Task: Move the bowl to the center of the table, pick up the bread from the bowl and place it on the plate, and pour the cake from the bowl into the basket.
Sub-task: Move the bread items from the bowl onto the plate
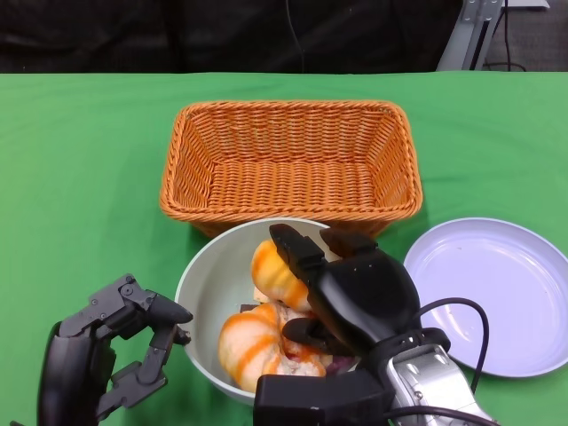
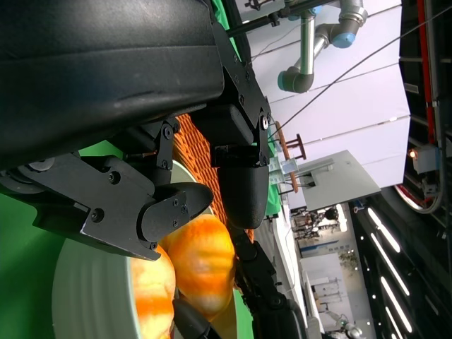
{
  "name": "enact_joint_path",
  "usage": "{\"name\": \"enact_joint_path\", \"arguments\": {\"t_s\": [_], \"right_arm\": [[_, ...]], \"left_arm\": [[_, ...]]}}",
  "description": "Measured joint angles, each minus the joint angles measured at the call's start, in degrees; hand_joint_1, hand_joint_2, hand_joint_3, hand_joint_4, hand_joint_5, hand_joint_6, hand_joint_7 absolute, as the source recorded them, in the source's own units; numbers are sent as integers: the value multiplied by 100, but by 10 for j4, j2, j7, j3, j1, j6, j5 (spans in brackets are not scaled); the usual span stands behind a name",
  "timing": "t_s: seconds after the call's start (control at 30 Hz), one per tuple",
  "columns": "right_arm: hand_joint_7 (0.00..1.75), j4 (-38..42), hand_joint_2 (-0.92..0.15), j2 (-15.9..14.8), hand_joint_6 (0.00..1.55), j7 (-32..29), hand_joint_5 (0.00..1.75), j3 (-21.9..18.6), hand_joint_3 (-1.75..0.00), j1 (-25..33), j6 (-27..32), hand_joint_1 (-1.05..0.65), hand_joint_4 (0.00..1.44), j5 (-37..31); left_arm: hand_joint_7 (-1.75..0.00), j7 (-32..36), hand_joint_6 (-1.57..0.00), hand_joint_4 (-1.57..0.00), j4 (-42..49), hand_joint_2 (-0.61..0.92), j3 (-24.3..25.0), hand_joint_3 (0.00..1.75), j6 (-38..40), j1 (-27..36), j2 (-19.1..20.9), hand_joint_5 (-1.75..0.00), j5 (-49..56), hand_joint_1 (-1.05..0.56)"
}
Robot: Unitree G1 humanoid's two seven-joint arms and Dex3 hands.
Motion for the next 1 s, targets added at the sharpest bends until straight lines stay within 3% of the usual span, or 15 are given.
{"name": "enact_joint_path", "arguments": {"t_s": [0.37, 0.73, 1.0], "right_arm": [[6, -3, -92, -13, 40, -46, 17, -5, -18, 0, -24, -69, 54, 4], [2, -8, -92, -13, 36, -21, 10, 2, -15, -1, -2, -69, 40, -14], [0, 18, -92, -8, 34, -15, 8, 16, -11, -17, 16, -71, 39, -35]], "left_arm": [[-119, 0, -76, -75, 3, 71, 0, 84, 0, 0, 0, -145, -1, -3], [-119, 0, -77, -75, 5, 71, 0, 83, 0, 0, 0, -144, 0, -3], [-118, 1, -77, -75, 5, 70, 1, 85, -1, -1, 0, -142, -1, -3]]}}
